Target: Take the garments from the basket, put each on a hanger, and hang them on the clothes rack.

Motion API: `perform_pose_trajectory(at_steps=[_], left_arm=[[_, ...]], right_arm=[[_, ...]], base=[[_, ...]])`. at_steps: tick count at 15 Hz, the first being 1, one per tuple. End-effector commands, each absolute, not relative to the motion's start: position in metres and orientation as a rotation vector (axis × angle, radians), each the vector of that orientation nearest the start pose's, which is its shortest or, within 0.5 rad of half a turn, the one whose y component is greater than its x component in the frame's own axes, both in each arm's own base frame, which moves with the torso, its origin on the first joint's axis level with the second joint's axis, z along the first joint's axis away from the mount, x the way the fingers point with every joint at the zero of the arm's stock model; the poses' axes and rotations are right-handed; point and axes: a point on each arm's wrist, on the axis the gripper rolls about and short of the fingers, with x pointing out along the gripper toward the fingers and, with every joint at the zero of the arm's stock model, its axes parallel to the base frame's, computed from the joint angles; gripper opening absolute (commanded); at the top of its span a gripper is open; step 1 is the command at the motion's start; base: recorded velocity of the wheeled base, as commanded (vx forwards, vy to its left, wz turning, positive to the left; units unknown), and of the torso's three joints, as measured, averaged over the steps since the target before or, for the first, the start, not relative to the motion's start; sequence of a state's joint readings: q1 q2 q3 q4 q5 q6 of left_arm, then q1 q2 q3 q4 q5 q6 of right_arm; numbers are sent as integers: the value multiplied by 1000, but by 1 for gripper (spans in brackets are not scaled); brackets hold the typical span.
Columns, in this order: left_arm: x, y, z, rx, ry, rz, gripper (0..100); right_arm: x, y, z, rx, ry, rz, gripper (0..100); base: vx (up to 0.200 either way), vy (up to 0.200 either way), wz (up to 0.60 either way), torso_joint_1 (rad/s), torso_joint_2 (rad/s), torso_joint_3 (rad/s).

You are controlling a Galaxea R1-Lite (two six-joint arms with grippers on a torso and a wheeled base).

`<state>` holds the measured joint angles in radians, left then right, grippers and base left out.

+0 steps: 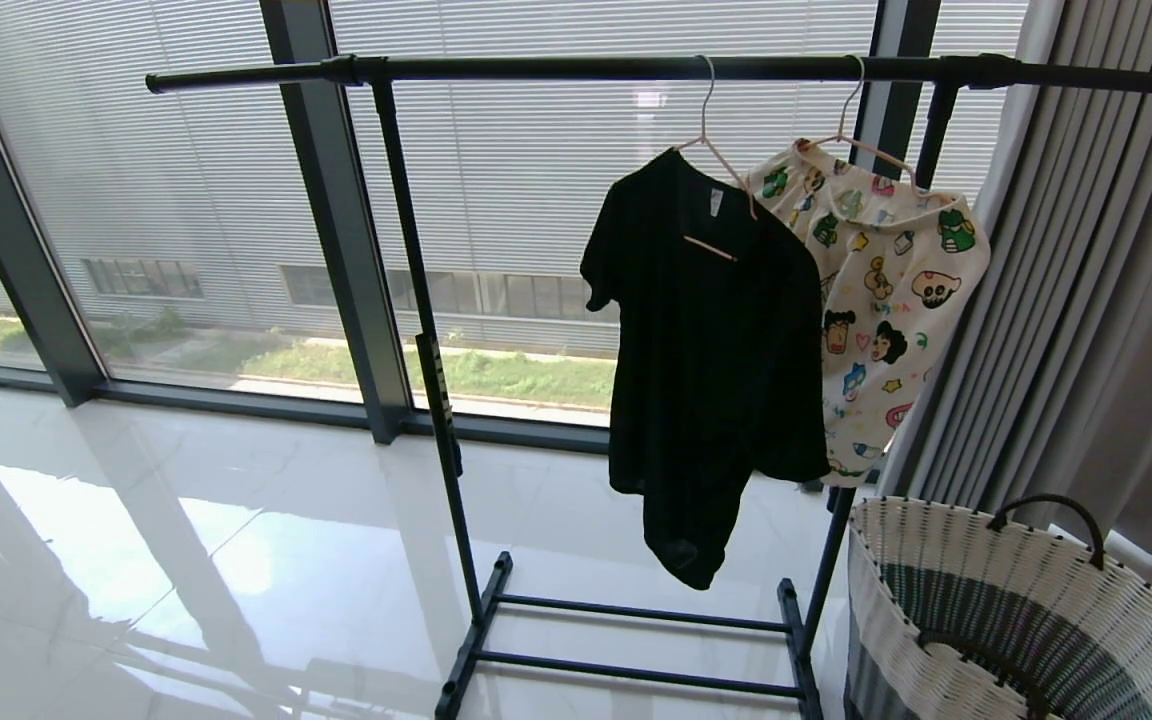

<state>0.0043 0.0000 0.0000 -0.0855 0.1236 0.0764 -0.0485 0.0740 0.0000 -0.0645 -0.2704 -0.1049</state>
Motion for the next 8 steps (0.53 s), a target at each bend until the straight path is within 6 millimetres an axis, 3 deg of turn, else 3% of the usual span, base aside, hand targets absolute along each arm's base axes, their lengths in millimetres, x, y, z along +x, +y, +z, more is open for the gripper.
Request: perform_pose_trajectory(at_steps=[1,3,6,8], left_arm=[[-23,3,84,81,-79,149,100],[-23,3,84,83,-79,151,100],[-23,3,84,83,-79,151,100],[-23,3,84,83,-79,151,100]], right_arm=[[-18,-5,84,-106,31,-318,100],[-18,-5,84,-110,31,-318,100],[-18,-5,84,-108,31,-316,100],[-18,-5,83,-107,32,-316,100]], base=[[0,0,0,0,0,0],[0,0,0,0,0,0],[0,0,-600,-1,1,6],[0,0,0,0,0,0]])
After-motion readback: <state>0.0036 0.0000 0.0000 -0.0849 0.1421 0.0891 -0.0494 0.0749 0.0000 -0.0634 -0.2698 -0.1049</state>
